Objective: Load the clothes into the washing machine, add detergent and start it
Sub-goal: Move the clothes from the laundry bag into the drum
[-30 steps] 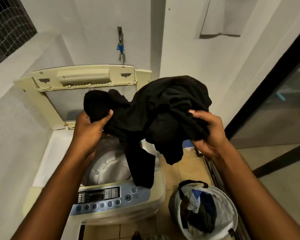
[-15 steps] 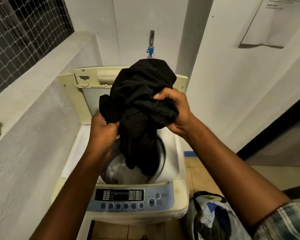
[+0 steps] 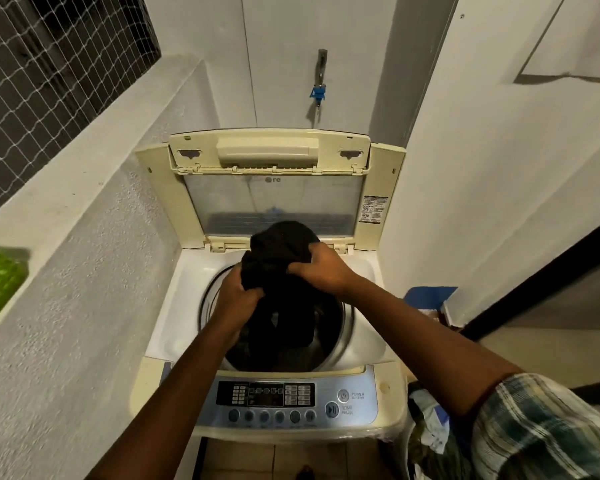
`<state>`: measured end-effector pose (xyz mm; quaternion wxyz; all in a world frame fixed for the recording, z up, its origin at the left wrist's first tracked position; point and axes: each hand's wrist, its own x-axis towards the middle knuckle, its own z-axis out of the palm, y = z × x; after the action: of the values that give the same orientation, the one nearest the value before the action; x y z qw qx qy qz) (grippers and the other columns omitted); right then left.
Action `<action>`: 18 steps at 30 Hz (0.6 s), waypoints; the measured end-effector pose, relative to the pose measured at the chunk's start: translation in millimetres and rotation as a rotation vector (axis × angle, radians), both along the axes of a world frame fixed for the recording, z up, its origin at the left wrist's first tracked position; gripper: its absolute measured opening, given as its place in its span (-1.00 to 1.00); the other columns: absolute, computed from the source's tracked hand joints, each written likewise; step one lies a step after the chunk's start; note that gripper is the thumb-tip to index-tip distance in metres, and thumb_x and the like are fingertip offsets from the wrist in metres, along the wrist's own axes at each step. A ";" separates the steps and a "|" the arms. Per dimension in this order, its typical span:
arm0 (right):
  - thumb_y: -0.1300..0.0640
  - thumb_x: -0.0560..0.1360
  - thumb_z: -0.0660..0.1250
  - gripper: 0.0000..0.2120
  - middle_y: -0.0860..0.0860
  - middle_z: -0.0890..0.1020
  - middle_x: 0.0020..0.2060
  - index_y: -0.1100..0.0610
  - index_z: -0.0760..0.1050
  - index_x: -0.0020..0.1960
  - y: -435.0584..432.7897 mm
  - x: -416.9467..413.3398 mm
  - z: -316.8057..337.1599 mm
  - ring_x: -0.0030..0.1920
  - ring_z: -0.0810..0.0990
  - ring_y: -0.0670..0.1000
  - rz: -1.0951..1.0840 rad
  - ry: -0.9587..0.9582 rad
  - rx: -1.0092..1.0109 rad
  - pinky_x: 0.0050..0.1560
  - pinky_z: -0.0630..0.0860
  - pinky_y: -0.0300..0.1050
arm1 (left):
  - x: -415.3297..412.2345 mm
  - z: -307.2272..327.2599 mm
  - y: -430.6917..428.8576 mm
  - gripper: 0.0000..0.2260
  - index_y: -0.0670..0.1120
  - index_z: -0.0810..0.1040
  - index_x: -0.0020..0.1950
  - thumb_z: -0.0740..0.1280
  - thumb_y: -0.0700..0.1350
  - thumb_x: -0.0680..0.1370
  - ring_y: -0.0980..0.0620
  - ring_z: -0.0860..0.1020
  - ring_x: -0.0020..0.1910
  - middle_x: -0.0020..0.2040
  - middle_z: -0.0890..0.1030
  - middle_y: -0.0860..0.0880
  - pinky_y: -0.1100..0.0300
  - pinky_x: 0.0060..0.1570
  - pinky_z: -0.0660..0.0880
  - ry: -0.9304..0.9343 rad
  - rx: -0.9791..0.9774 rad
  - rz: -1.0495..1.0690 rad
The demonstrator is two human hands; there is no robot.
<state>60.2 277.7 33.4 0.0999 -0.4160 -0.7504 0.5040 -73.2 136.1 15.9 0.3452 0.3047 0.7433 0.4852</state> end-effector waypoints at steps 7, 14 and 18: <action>-0.02 0.56 0.49 -0.58 0.06 0.66 0.24 0.12 0.58 0.35 -0.5 21.4 -24.7 0.23 0.61 0.06 0.047 -0.077 0.015 0.24 0.54 -0.08 | 10.1 -9.5 -0.1 -0.57 -0.03 0.51 0.41 0.39 -0.32 0.58 0.07 0.56 0.32 0.33 0.60 0.02 0.15 0.29 0.52 -0.086 0.029 -0.027; 0.07 0.60 0.46 -0.82 -0.04 0.72 0.12 0.02 0.67 0.19 -2.5 104.4 -30.8 0.16 0.68 -0.02 -0.119 0.136 0.050 0.12 0.60 -0.19 | 57.0 -14.8 9.0 -0.66 0.05 0.56 0.27 0.39 -0.30 0.58 0.10 0.60 0.26 0.25 0.63 0.05 0.17 0.26 0.52 -0.067 0.084 -0.105; 0.16 0.58 0.49 -0.83 -0.11 0.77 0.00 0.01 0.70 0.16 -23.6 185.8 -43.1 0.06 0.73 -0.09 -0.304 0.238 0.020 0.14 0.65 -0.03 | 107.2 -20.8 20.0 -0.69 -0.07 0.57 0.28 0.40 -0.31 0.58 0.25 0.61 0.09 0.19 0.65 0.05 0.35 0.12 0.55 -0.063 0.063 -0.201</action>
<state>246.0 254.1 -9.7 0.2671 -0.4611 -0.6668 0.5210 33.9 156.1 -4.9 0.4056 0.3729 0.6822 0.4807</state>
